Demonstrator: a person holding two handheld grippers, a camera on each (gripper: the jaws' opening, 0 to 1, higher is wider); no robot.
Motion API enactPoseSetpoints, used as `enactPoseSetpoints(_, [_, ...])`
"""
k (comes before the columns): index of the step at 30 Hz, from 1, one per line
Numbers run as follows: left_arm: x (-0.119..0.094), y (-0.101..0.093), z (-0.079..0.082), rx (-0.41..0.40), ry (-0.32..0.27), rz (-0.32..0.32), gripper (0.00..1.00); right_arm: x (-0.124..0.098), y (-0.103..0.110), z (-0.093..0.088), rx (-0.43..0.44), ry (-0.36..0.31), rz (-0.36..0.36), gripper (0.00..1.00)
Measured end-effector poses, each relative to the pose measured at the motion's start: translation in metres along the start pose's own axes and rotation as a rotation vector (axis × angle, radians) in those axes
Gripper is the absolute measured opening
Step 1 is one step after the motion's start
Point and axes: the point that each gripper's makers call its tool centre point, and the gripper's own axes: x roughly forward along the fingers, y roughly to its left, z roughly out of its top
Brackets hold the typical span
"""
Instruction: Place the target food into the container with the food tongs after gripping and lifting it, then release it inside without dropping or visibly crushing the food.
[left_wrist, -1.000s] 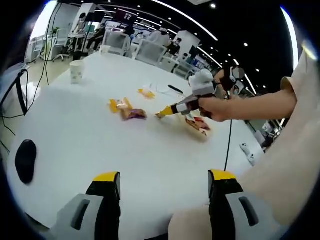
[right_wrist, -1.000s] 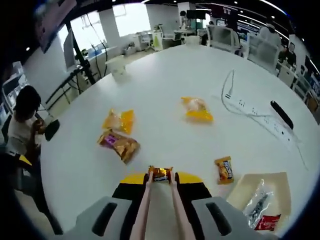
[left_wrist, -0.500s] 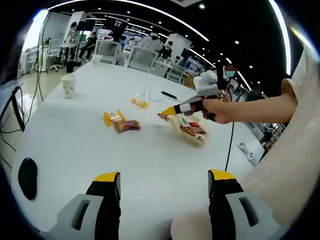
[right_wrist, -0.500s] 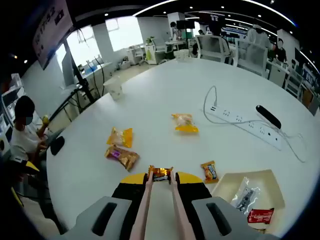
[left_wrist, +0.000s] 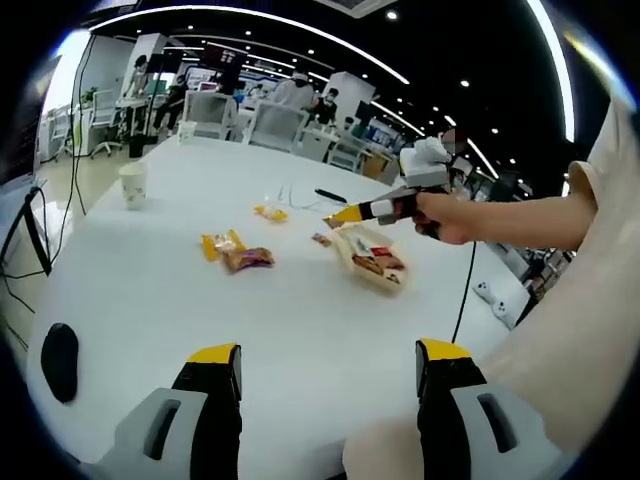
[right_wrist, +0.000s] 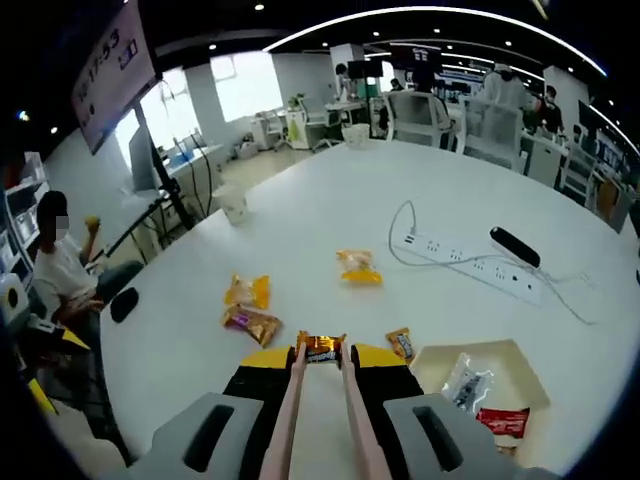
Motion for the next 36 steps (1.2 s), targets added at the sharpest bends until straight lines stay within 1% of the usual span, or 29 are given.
enactPoseSetpoints(1, [0.0, 0.0, 0.001, 0.003, -0.001, -0.001, 0.7, -0.002, 0.001, 0.001, 0.0, -0.003, -0.002, 0.21])
enactPoseSetpoints(2, [-0.001, -0.001, 0.003, 0.014, -0.004, -0.004, 0.7, -0.009, 0.002, 0.003, 0.006, -0.016, -0.006, 0.21])
enactPoseSetpoints(6, [0.0, -0.007, 0.003, 0.025, -0.002, -0.014, 0.7, -0.025, 0.004, 0.008, 0.011, -0.044, -0.019, 0.21])
enactPoseSetpoints(13, [0.003, -0.024, -0.006, 0.039, 0.015, -0.048, 0.7, -0.051, -0.002, 0.018, 0.05, -0.105, -0.047, 0.21])
enactPoseSetpoints(16, [0.004, -0.03, -0.007, 0.044, 0.018, -0.06, 0.7, -0.061, -0.006, 0.021, 0.057, -0.126, -0.063, 0.21])
enactPoseSetpoints(21, [0.004, -0.035, -0.006, 0.053, 0.017, -0.071, 0.7, -0.071, -0.016, 0.019, 0.063, -0.137, -0.085, 0.21])
enactPoseSetpoints(27, [0.006, -0.038, -0.007, 0.056, 0.021, -0.084, 0.7, -0.088, -0.028, 0.014, 0.081, -0.151, -0.111, 0.21])
enactPoseSetpoints(36, [0.01, -0.052, -0.011, 0.083, 0.058, -0.136, 0.7, -0.116, -0.05, 0.009, 0.124, -0.184, -0.175, 0.21])
